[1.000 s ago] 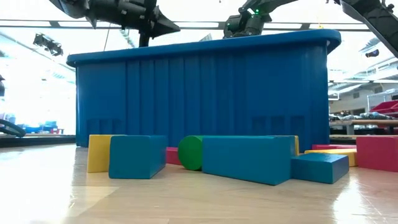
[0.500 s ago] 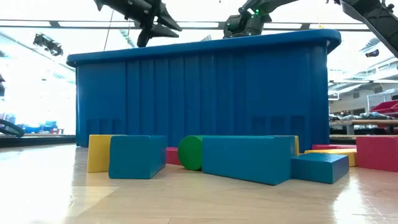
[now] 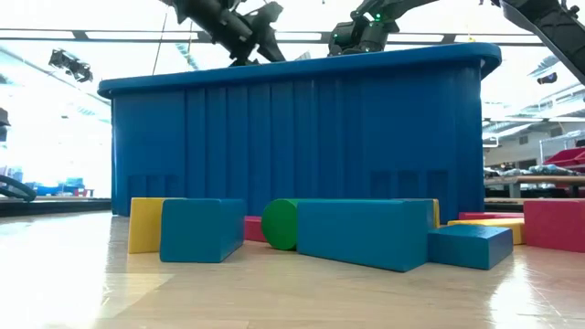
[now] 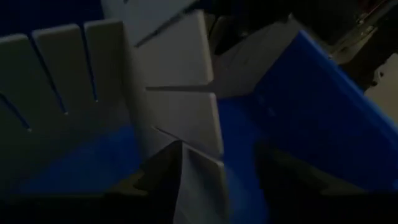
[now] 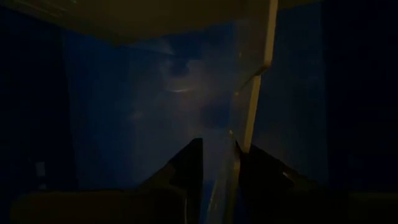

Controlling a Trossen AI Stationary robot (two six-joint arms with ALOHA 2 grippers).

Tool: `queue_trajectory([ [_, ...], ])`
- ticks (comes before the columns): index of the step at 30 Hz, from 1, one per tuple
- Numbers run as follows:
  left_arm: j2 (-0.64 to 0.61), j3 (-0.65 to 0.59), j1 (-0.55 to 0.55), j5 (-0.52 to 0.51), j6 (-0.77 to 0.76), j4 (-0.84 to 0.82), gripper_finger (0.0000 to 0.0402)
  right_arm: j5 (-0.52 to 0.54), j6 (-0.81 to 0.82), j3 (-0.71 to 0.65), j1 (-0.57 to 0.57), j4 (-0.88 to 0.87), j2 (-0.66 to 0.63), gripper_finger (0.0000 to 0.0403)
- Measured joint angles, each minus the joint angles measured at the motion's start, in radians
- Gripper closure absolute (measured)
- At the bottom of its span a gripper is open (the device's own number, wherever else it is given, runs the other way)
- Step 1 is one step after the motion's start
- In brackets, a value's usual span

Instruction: Sort Items/Unsort Items

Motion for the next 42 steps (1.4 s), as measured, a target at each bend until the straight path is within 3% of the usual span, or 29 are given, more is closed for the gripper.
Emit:
queue_trajectory([
  [6, 0.05, 0.0, -0.001, -0.012, 0.019, -0.001, 0.0251, 0.0, -0.001, 0.0, 0.0, 0.001, 0.0, 0.0307],
  [12, 0.043, 0.0, 0.001, -0.021, 0.1, -0.011, 0.0384, 0.015, -0.004, 0.0, 0.0, 0.002, 0.0, 0.031],
  [16, 0.037, 0.057, 0.001, -0.068, 0.137, -0.078, 0.0394, 0.032, -0.004, 0.0, 0.0, 0.005, 0.0, 0.0311],
  [21, 0.031, 0.218, 0.014, -0.106, 0.226, -0.193, 0.0397, 0.033, -0.004, 0.0, 0.0, 0.004, 0.0, 0.0312],
  [31, 0.031, 0.563, 0.072, -0.103, 0.229, -0.397, 0.0399, 0.035, -0.005, 0.0, 0.0, 0.006, 0.0, 0.0307],
  [42, 0.03, 0.805, 0.11, -0.128, 0.229, -0.45, 0.0399, 0.014, 0.036, 0.001, 0.012, -0.019, 0.0, 0.0289],
])
